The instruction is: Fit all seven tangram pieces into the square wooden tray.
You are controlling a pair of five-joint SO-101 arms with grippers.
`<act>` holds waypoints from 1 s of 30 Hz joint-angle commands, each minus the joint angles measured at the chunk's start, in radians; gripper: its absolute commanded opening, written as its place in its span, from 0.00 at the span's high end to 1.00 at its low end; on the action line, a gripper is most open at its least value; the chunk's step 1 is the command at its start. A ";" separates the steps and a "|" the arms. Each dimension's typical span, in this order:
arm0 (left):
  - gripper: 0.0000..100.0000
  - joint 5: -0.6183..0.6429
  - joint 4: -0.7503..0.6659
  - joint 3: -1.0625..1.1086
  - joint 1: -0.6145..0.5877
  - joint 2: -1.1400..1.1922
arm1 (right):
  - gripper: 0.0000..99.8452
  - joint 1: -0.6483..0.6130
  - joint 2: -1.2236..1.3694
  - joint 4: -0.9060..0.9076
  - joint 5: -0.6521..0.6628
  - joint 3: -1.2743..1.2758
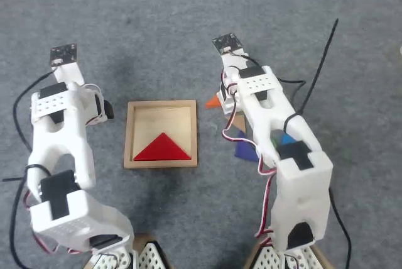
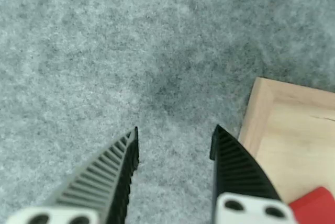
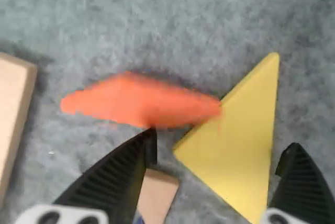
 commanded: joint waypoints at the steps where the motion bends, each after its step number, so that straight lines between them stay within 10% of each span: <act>1: 0.78 0.006 -0.009 -0.021 -0.006 -0.054 | 0.64 0.048 0.021 0.001 0.012 -0.083; 30: 0.78 0.006 -0.008 -0.010 -0.006 -0.055 | 0.64 0.071 0.084 0.249 0.242 -0.143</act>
